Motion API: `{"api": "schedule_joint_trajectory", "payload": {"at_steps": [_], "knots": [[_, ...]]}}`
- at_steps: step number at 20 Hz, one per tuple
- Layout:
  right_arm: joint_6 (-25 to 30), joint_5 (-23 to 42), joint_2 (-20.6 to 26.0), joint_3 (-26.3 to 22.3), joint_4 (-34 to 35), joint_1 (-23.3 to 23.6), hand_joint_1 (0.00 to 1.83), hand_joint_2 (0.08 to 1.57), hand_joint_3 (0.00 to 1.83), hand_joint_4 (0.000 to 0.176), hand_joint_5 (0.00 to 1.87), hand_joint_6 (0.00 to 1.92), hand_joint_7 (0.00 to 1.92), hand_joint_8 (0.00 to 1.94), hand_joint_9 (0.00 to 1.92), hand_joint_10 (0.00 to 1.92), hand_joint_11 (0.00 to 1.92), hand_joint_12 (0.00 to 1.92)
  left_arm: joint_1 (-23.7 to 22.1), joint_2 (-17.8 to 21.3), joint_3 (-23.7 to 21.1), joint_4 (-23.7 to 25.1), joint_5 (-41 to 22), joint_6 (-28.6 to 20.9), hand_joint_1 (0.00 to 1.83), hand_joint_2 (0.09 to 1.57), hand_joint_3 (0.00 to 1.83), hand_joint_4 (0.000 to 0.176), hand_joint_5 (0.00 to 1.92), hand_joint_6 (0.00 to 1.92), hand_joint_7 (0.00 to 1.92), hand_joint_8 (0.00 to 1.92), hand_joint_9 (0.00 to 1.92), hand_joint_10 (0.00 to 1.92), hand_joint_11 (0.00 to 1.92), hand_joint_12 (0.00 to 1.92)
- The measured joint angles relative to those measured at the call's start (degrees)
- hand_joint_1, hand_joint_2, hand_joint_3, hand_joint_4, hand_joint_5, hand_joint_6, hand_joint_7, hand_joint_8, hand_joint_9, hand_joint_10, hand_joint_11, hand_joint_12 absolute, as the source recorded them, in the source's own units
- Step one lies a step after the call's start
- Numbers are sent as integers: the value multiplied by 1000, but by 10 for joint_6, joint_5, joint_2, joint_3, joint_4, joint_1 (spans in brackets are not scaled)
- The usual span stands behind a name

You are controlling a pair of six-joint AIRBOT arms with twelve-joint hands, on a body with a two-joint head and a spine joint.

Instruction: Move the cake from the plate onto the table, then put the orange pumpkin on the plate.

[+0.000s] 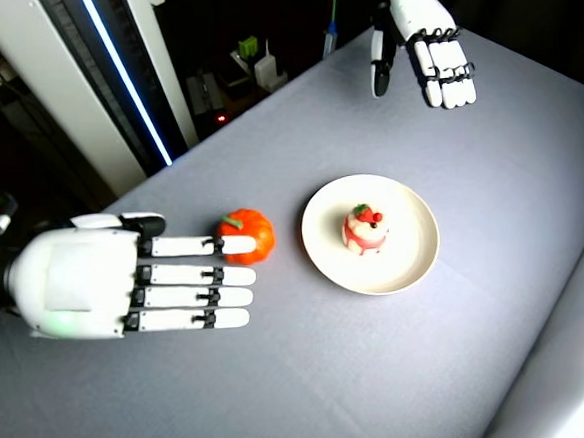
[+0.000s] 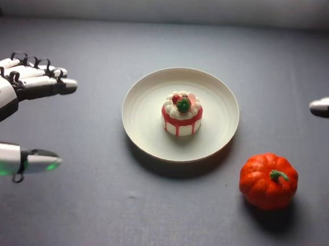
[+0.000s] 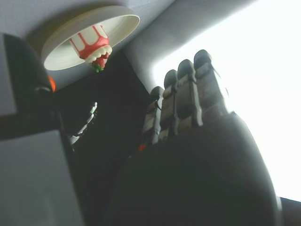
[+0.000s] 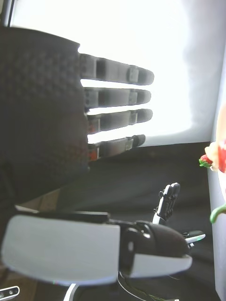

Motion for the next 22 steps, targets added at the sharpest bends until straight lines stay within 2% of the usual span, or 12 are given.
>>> {"api": "schedule_joint_trajectory", "payload": {"at_steps": [4, 5, 6, 8, 9, 11, 14, 15, 16, 17, 21, 22], "knots": [[1, -1, 0, 0, 0, 0, 691, 1102, 3, 0, 378, 2, 403, 2, 442, 7, 90, 969, -14, -7, 10, 7, 9, 0, 639, 997, 1, 5, 370, 0, 200, 1, 152, 0, 0, 581], [1, -1, 0, 0, 0, 0, 684, 1106, 4, 0, 379, 2, 407, 3, 450, 9, 102, 972, -33, -15, 22, 9, 19, 0, 630, 1003, 2, 42, 327, 0, 175, 2, 124, 2, 0, 515], [2, 0, 0, 0, -1, 0, 668, 1110, 5, 0, 382, 3, 412, 4, 455, 10, 112, 971, -48, -21, 30, 13, 26, -1, 671, 1013, 3, 32, 320, 0, 159, 1, 113, 0, 0, 441], [4, 1, -1, 0, -1, 0, 648, 1128, 4, 0, 395, 2, 424, 2, 463, 4, 144, 921, -96, -43, 58, 42, 48, -14, 591, 998, 0, 87, 285, 0, 147, 2, 147, 1, 0, 520], [6, 1, -2, 0, -2, 0, 667, 1135, 5, 0, 397, 2, 420, 0, 460, 2, 140, 913, -120, -53, 69, 62, 64, -19, 582, 965, 0, 158, 235, 1, 143, 0, 143, 0, 0, 497], [8, 1, -4, 1, -7, 0, 624, 1164, 2, 0, 428, 2, 461, 4, 499, 7, 200, 866, -166, -80, 96, 115, 97, -46, 684, 949, 0, 174, 216, 4, 144, 6, 117, 7, 0, 364], [10, 3, -5, 1, -9, 0, 739, 1205, 1, 0, 498, 1, 530, 3, 540, 4, 197, 864, -231, -128, 145, 186, 167, -86, 730, 945, 7, 159, 245, 0, 182, 3, 173, 8, 37, 401], [12, 4, -5, 1, -9, 0, 828, 1199, 1, 0, 526, 1, 551, 2, 544, 2, 163, 919, -266, -154, 173, 223, 204, -110, 776, 919, 2, 103, 302, 8, 258, 13, 285, 7, 89, 627], [13, 8, -5, 1, -11, 0, 837, 1209, 4, 0, 524, 0, 548, 0, 539, 0, 140, 929, -289, -176, 191, 246, 226, -125, 850, 883, 0, 91, 327, 5, 288, 7, 332, 4, 67, 845], [14, 13, -5, 1, -14, 0, 800, 1238, 13, 0, 521, 0, 534, 0, 521, 0, 119, 921, -303, -192, 203, 262, 240, -133, 899, 854, 1, 108, 321, 1, 297, 1, 364, 4, 43, 1031], [26, 19, -15, 9, -35, 25, 770, 1291, 1, 0, 583, 1, 568, 1, 545, 3, 128, 974, -327, -255, 243, 335, 308, -160, 815, 898, 8, 154, 248, 0, 247, 1, 303, 1, 0, 923], [28, 22, -19, 11, -41, 29, 727, 1301, 3, 0, 590, 2, 603, 10, 575, 12, 157, 1000, -333, -266, 254, 350, 319, -169, 694, 910, 5, 131, 255, 3, 271, 5, 313, 4, 0, 935]]}}
